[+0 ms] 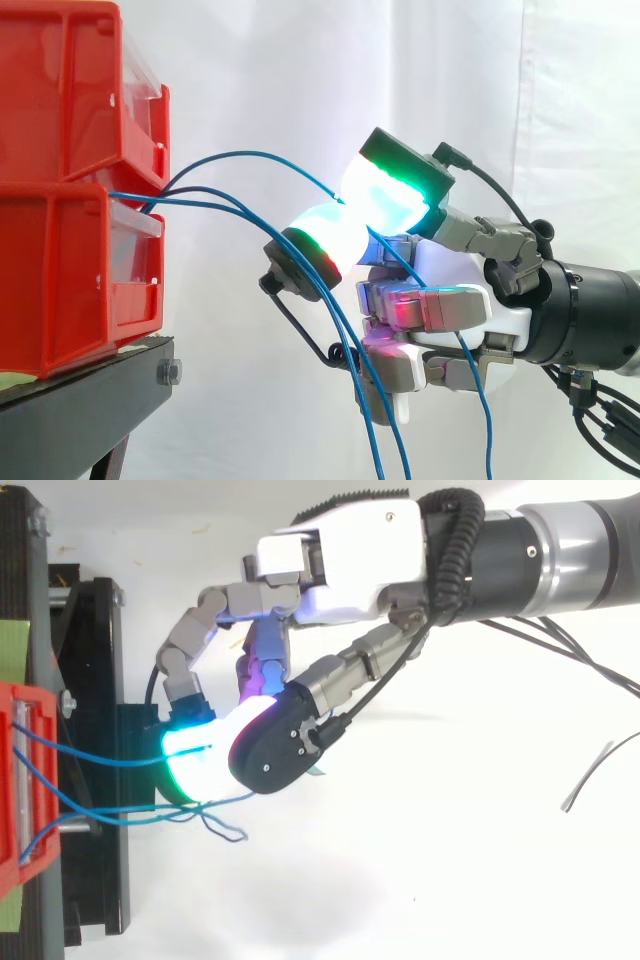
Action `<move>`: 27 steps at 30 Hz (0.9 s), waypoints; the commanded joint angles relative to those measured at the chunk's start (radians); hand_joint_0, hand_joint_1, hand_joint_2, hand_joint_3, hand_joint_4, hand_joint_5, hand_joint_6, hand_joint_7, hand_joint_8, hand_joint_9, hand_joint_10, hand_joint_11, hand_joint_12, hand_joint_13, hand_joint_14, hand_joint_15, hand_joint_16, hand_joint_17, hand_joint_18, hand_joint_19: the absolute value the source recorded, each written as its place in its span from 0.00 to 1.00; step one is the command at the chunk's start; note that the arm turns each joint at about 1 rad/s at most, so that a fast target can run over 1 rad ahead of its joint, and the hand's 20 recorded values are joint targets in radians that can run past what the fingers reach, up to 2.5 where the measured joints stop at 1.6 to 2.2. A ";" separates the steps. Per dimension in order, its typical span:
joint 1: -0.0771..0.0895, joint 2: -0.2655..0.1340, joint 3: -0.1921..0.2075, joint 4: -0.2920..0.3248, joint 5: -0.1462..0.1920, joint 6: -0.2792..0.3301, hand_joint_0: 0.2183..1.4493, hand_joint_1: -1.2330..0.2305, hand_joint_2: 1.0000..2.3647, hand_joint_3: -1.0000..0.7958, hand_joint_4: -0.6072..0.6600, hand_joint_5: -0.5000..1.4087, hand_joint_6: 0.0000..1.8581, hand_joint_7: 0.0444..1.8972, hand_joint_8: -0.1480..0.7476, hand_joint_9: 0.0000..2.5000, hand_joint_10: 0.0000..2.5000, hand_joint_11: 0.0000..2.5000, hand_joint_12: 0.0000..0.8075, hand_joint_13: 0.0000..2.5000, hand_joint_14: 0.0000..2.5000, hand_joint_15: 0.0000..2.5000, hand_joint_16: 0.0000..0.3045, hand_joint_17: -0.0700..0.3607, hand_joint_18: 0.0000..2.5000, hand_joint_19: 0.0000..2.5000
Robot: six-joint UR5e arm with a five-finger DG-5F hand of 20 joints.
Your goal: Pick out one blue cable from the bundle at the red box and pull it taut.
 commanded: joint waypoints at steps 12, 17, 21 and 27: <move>-0.003 0.001 0.000 -0.017 -0.005 -0.020 0.32 0.37 0.01 0.47 0.44 0.23 0.49 0.45 0.56 0.58 0.01 0.36 0.48 0.46 0.01 0.23 0.18 0.45 0.41 0.24; -0.007 0.010 -0.001 -0.066 -0.006 -0.029 0.32 0.37 0.01 0.47 0.43 0.23 0.50 0.44 0.56 0.57 0.01 0.36 0.48 0.46 0.01 0.22 0.18 0.45 0.41 0.24; -0.008 0.027 -0.001 -0.100 -0.005 -0.034 0.32 0.37 0.01 0.47 0.43 0.23 0.50 0.43 0.56 0.58 0.01 0.36 0.48 0.46 0.01 0.23 0.18 0.45 0.41 0.24; -0.013 0.049 -0.001 -0.183 -0.006 -0.060 0.32 0.37 0.01 0.47 0.42 0.23 0.50 0.43 0.55 0.58 0.01 0.36 0.47 0.47 0.01 0.23 0.18 0.45 0.42 0.24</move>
